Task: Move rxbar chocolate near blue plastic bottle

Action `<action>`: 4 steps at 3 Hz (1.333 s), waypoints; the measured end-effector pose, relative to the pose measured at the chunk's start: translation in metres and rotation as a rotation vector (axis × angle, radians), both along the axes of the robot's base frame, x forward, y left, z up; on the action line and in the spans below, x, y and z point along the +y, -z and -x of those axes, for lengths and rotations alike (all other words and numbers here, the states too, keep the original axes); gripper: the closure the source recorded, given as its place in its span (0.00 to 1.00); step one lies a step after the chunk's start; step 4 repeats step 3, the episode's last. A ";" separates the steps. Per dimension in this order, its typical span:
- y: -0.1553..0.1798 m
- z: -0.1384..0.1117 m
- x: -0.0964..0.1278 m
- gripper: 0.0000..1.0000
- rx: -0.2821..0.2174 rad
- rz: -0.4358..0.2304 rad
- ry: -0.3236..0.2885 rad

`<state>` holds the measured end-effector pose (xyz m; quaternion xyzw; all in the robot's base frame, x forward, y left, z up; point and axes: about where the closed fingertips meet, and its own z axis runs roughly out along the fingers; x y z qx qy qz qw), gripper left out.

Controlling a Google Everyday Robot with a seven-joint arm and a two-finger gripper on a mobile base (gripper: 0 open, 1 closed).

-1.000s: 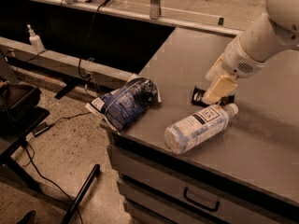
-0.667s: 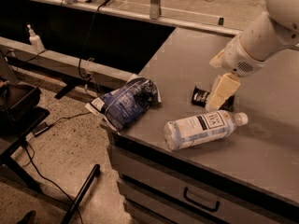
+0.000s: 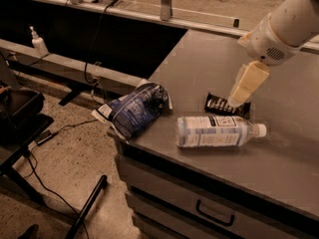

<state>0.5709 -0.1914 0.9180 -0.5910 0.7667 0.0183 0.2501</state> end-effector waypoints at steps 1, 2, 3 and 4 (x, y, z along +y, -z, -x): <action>-0.020 0.006 -0.010 0.00 -0.023 -0.005 0.025; -0.042 0.039 -0.050 0.00 -0.040 -0.059 0.068; -0.044 0.043 -0.054 0.00 -0.038 -0.063 0.069; -0.044 0.043 -0.054 0.00 -0.038 -0.063 0.069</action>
Offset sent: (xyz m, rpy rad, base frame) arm -0.0506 -0.0702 0.0490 0.1029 -0.0626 -0.1120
